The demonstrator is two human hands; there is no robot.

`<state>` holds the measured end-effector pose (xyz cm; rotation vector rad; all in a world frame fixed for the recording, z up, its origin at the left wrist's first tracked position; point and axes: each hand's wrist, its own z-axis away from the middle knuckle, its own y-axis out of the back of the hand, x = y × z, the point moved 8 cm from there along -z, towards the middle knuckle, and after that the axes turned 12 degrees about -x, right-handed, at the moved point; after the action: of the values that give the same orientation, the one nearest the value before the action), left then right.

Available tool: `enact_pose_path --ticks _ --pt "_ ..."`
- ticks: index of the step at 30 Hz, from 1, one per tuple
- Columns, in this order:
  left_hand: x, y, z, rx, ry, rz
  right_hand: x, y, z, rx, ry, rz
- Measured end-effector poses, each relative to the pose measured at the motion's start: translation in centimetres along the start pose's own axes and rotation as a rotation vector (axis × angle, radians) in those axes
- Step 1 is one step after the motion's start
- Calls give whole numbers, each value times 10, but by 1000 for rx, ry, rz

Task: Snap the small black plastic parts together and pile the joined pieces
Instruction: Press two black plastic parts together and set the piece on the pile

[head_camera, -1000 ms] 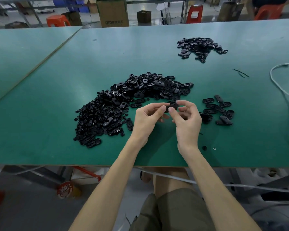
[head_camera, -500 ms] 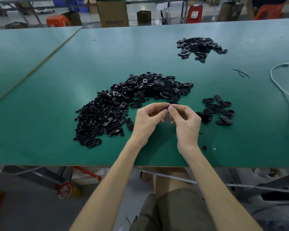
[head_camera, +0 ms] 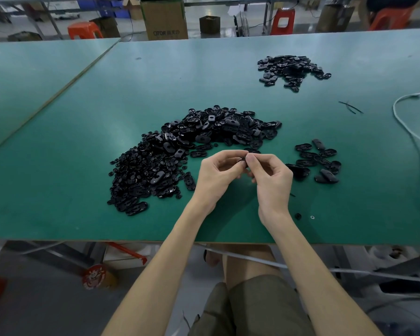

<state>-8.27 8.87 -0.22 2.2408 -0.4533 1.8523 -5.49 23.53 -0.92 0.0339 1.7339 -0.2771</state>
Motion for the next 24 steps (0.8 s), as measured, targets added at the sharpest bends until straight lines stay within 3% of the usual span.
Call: enact_pose_path --ticks 15,24 --pt "-3 5 0 68 33 -90 5 -4 -1 -29 -41 92" --pt "-3 6 1 30 14 12 3 0 0 8 -36 62"
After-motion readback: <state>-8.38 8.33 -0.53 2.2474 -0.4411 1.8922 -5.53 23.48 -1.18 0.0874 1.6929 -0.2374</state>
